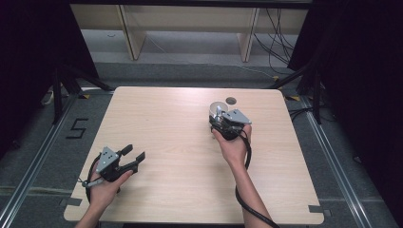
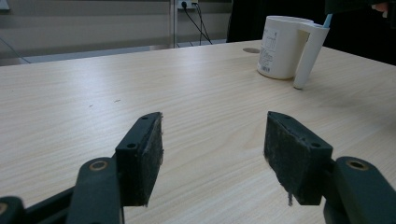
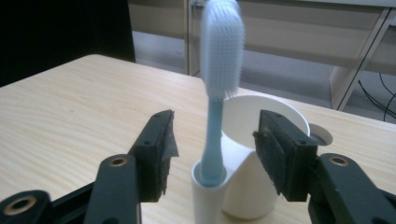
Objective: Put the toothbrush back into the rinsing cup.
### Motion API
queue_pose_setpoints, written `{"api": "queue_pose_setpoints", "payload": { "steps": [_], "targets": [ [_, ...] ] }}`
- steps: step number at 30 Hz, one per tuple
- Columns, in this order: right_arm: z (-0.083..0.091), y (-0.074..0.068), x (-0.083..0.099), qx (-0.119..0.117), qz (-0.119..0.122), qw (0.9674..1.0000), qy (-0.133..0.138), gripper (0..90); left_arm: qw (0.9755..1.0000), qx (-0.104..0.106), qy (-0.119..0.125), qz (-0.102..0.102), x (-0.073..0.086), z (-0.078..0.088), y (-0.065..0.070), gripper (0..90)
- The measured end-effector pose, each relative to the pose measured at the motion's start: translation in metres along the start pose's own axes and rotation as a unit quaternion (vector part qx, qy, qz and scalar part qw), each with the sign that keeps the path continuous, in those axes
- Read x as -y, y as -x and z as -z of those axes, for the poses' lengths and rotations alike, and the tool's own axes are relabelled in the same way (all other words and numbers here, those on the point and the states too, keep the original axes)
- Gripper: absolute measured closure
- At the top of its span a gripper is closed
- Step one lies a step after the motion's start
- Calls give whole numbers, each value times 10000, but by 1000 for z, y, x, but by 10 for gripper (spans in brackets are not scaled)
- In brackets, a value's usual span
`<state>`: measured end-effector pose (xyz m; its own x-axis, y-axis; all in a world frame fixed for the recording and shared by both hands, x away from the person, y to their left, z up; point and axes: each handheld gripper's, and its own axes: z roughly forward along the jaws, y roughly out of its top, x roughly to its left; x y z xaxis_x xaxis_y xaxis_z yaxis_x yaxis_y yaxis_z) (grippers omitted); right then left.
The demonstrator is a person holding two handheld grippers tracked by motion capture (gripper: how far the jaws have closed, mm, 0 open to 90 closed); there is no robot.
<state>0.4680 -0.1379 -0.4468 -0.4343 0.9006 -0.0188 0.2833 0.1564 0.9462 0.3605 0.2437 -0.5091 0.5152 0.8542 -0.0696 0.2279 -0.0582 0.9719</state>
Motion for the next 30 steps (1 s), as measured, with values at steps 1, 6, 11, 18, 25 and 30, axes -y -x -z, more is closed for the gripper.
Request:
{"api": "queue_pose_setpoints", "payload": {
  "steps": [1, 6, 11, 18, 25, 30],
  "targets": [
    [1, 0, 1, -48, -55, 10000, -44, 453, 10000, 0, 0, 4, 0, 0, 0, 368],
    [15, 9, 8, -111, 6, 9995, -293, 433, 10000, -21, 15, 18, 0, 1, -1, 368],
    [35, 23, 17, -232, 216, 9980, -552, 430, 10000, -49, 30, 44, 1, 2, -2, 366],
    [65, 41, 35, -294, 123, 9957, -873, 429, 9999, -38, 114, 65, 3, 2, -5, 365],
    [97, 52, 57, -111, -148, 9951, -975, 430, 9999, -94, 95, 97, 5, 3, -6, 365],
    [113, 62, 69, -148, -47, 9953, -957, 433, 9998, -175, 13, 105, 5, 5, -7, 365]
  ]
}}
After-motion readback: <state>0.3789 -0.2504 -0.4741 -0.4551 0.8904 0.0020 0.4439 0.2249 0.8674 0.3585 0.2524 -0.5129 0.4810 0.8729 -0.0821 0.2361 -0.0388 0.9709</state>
